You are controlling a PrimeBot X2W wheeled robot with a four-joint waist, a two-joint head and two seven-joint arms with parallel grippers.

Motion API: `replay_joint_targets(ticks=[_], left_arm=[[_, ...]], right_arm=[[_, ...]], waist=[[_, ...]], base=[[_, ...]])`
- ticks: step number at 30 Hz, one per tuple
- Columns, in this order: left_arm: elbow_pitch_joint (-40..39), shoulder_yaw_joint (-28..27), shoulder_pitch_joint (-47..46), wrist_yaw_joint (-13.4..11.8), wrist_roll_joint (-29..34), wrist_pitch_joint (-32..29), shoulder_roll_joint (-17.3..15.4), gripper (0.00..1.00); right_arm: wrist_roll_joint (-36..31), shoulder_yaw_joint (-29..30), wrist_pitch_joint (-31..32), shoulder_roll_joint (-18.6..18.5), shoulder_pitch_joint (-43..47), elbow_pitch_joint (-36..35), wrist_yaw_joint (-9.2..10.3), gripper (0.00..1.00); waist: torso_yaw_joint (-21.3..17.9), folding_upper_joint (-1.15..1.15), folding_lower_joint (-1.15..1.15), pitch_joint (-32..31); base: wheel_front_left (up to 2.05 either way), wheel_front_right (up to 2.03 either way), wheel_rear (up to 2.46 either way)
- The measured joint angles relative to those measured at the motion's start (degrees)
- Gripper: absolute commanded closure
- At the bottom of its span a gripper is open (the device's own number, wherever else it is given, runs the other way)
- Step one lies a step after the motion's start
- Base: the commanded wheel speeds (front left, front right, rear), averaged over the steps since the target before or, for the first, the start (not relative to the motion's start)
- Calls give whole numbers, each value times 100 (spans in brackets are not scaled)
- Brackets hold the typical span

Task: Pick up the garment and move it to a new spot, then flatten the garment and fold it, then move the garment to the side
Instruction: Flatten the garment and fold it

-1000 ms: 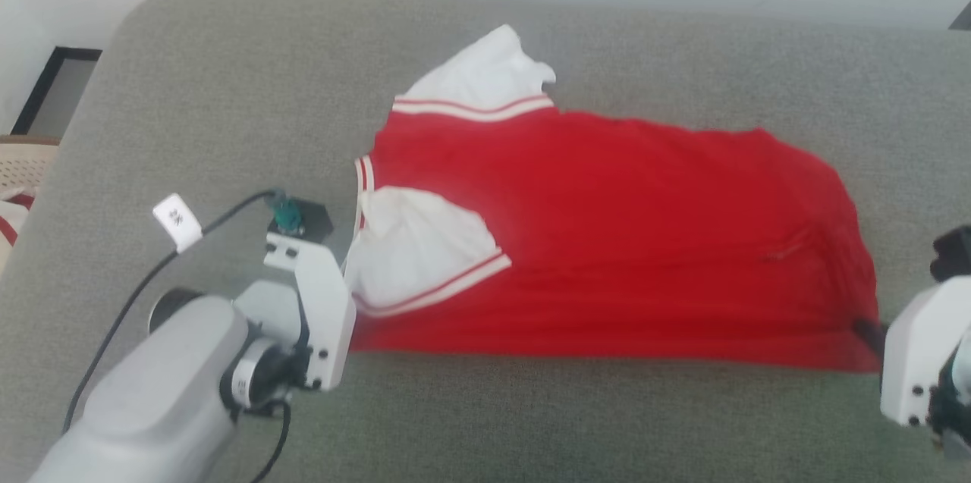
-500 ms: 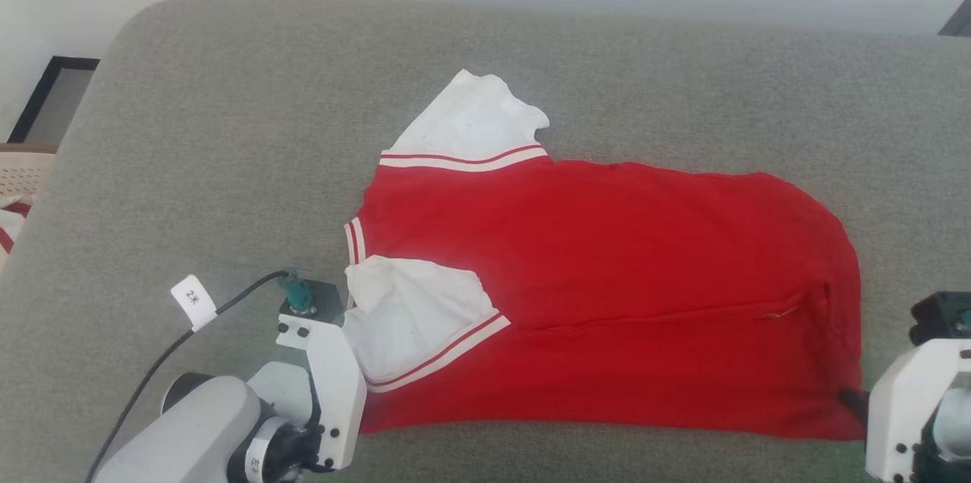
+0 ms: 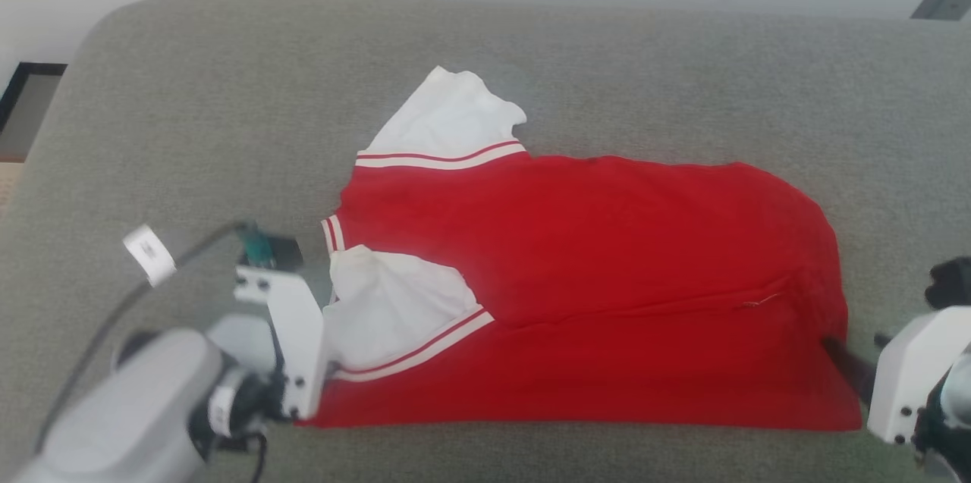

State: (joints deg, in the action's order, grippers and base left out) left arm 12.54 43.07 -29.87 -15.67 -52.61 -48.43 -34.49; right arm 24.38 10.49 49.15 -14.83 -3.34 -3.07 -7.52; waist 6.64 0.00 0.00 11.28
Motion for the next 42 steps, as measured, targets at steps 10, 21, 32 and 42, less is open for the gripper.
replay_joint_targets(ticks=[10,21,32,42], left_arm=[[-1066,-226,-975,-213,368,-510,-600,0],[143,-410,-2454,711,733,111,-460,0],[1653,-386,-3547,1165,964,86,-356,0],[2584,-331,-4102,1183,1043,-201,-302,0]], right_arm=[[254,-88,-1755,176,-482,-544,1,0],[505,-826,-4754,155,-1101,-576,3,0],[799,-1396,-5941,-9,-1289,-250,3,0],[965,-1631,-6159,-131,-1486,-154,3,0]], waist=[[-371,0,0,186],[-1178,1,0,674],[-1962,1,0,1403],[-2334,1,0,1883]], base=[[0,0,0],[0,0,0],[0,0,0],[0,0,0]])
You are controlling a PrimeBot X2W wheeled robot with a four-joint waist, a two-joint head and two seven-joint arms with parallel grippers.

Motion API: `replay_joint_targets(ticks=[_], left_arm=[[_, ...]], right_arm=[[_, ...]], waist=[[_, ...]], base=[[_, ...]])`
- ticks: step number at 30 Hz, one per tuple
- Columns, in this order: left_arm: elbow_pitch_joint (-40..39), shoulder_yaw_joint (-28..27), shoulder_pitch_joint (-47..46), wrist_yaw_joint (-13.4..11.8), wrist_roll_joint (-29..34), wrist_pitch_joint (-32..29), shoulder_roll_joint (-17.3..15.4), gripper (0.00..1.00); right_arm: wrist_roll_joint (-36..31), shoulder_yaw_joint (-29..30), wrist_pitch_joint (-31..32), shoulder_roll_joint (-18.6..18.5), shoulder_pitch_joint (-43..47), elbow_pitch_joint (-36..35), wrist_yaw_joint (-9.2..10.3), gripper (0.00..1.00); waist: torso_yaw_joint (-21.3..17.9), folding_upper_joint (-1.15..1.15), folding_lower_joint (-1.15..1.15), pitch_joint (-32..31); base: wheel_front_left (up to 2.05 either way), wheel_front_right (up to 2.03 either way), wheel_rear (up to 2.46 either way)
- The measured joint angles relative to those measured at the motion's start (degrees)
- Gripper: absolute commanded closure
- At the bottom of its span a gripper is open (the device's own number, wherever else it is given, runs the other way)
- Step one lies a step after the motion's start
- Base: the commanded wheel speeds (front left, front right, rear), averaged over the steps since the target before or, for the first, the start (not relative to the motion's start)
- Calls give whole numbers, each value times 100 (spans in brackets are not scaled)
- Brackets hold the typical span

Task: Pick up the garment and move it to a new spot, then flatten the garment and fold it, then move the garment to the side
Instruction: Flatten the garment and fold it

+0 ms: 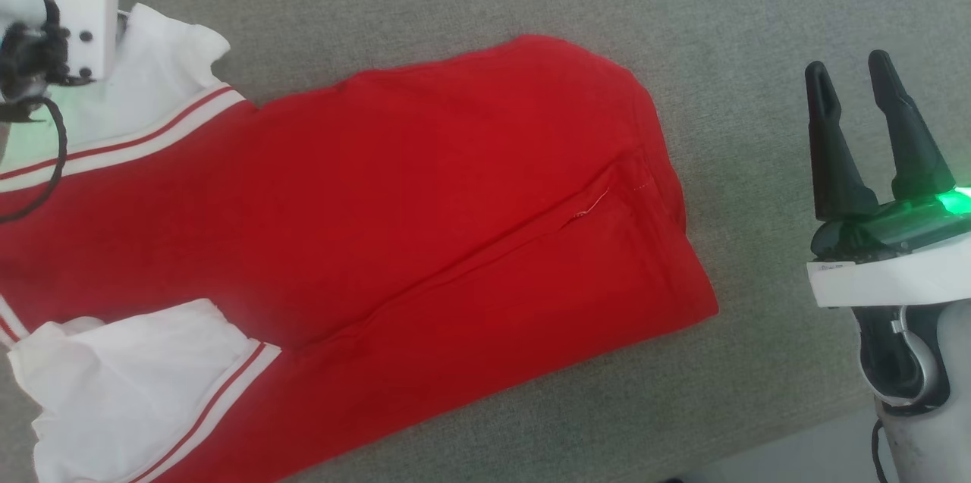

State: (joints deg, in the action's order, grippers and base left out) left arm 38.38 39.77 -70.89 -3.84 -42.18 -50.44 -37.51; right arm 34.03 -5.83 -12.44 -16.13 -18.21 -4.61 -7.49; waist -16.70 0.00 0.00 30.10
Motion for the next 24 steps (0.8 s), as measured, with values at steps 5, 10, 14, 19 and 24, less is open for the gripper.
replay_joint_targets(ticks=[5,10,14,19,24], left_arm=[[345,-157,-122,-302,-249,-387,182,0],[427,-191,-176,-702,-450,-1054,365,100],[268,-187,-64,-670,-474,-939,408,100],[205,-168,-2,-622,-465,-686,502,100],[259,-123,-82,-589,-454,-565,687,100]], right_arm=[[132,-100,55,-79,-61,66,0,0],[242,-146,375,-174,-65,68,0,0],[318,-366,954,-264,-189,90,0,0],[393,-775,2038,-399,-690,341,0,0],[348,-1159,3003,-465,-1452,802,0,0]], waist=[[-20,0,0,82],[51,0,0,65],[107,0,0,56],[202,0,-1,44],[345,0,0,79]], base=[[0,0,0],[0,0,0],[0,0,0],[0,0,0],[0,0,0]])
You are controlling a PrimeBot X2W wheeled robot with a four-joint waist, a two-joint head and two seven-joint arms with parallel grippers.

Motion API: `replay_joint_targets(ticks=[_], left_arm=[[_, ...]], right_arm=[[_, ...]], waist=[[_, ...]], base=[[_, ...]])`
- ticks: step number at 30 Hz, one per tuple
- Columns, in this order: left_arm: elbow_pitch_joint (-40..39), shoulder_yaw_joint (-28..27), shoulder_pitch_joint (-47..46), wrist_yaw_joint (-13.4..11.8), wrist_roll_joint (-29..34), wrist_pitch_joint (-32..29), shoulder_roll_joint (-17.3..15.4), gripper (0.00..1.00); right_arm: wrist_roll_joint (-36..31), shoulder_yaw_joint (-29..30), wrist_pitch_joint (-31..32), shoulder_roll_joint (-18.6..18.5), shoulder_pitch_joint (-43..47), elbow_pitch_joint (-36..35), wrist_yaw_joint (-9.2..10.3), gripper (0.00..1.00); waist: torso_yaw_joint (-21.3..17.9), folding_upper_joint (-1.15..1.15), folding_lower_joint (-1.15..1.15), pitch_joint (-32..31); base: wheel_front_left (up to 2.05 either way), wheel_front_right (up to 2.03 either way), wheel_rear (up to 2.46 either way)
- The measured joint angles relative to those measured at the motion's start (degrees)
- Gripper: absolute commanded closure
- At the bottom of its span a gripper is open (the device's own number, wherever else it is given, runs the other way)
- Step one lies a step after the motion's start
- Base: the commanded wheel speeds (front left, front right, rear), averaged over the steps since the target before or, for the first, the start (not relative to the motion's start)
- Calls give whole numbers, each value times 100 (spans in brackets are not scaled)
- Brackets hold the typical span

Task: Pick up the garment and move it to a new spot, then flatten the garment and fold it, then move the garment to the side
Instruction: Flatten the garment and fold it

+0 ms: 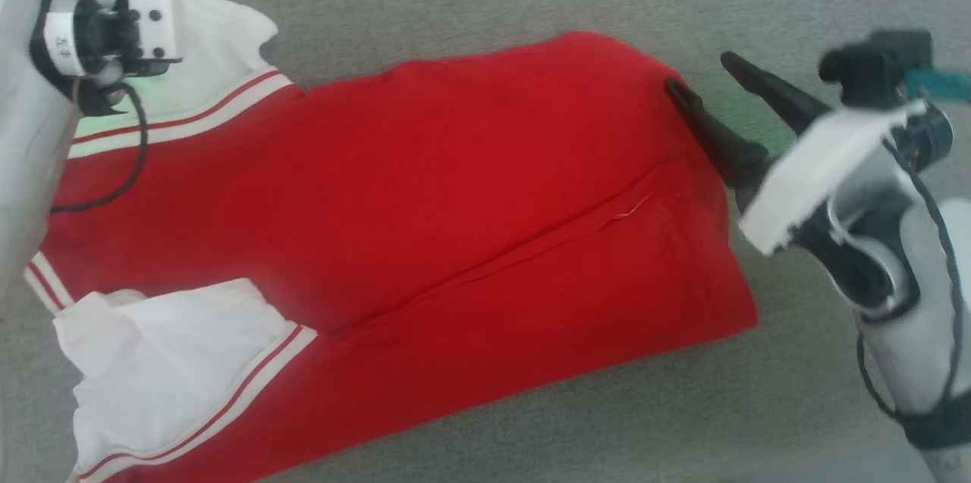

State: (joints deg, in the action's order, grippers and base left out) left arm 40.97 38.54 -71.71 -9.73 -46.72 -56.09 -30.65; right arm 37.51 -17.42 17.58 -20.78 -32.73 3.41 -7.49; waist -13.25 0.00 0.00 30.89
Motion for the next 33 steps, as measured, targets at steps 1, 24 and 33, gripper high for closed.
replay_joint_targets(ticks=[1,24,33], left_arm=[[21,12,-23,2,2,16,40,100],[576,156,-294,564,42,1050,745,100],[627,152,-288,755,-42,1161,804,100]], right_arm=[[12,-68,182,1,-161,114,0,0],[193,-823,1990,-122,-1853,1756,-5,100],[31,-643,1516,-387,-1479,1695,-5,100]], waist=[[33,0,0,15],[782,0,0,-30],[1198,0,0,-546]], base=[[0,0,0],[0,0,0],[0,0,0]])
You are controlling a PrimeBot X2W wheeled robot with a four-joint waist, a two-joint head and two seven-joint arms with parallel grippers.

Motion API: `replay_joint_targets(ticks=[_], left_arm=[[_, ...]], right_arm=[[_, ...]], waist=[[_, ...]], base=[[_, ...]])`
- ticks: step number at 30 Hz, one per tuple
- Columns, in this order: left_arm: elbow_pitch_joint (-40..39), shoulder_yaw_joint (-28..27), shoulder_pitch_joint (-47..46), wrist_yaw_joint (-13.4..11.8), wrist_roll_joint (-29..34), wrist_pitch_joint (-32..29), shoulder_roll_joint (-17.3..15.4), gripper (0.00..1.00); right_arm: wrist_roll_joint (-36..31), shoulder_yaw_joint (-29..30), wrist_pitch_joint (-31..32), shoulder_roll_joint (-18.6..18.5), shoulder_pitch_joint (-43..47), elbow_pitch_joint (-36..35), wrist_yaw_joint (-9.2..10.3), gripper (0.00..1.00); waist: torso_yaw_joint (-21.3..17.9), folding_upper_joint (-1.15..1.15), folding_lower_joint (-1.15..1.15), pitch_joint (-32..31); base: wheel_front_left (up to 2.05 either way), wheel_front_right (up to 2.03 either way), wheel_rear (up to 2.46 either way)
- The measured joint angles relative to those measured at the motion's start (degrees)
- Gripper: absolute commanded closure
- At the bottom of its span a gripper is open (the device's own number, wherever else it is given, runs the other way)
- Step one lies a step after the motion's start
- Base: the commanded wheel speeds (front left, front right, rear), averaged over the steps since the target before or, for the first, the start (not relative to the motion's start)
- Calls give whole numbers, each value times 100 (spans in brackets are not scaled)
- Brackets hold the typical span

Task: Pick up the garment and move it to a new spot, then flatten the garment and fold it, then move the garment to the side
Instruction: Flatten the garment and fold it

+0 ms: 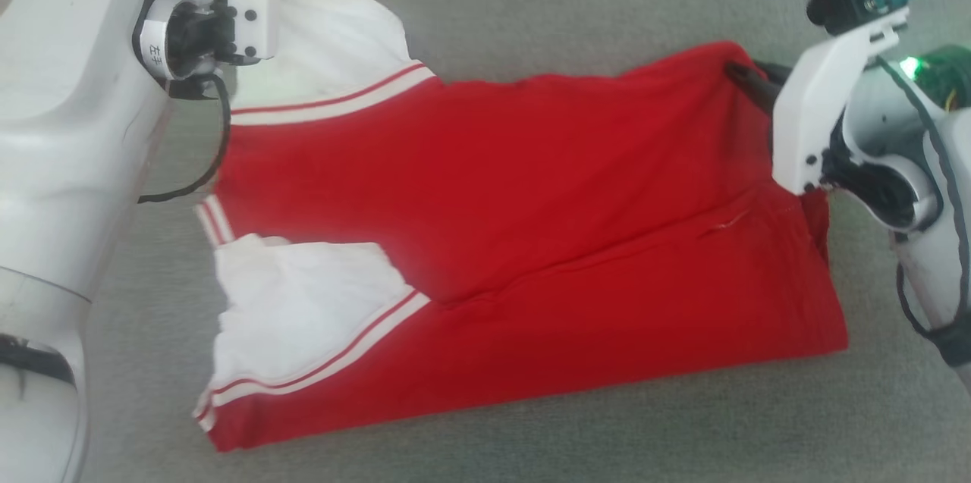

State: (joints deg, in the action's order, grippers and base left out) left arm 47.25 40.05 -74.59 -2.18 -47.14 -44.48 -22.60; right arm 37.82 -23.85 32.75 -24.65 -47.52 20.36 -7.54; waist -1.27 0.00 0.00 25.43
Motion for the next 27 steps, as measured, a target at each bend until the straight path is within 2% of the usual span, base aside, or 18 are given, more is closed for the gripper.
replay_joint_targets(ticks=[6,13,17,27], left_arm=[[-257,27,178,-52,-132,-191,43,100],[-1170,56,736,-399,-279,-584,-85,100],[-2132,87,1195,-724,-331,-854,-314,100],[-4802,236,2706,-1825,-374,-1467,-1179,100]], right_arm=[[-93,88,-8,-183,389,-224,0,100],[-172,380,51,-416,1006,-611,0,100],[-188,686,122,-521,1467,-876,0,100],[-233,1467,423,-503,2700,-1481,1,100]], waist=[[262,0,0,-403],[534,0,0,-812],[657,0,0,-990],[797,0,0,-1205]], base=[[0,0,0],[0,0,0],[0,0,0],[0,0,0]])
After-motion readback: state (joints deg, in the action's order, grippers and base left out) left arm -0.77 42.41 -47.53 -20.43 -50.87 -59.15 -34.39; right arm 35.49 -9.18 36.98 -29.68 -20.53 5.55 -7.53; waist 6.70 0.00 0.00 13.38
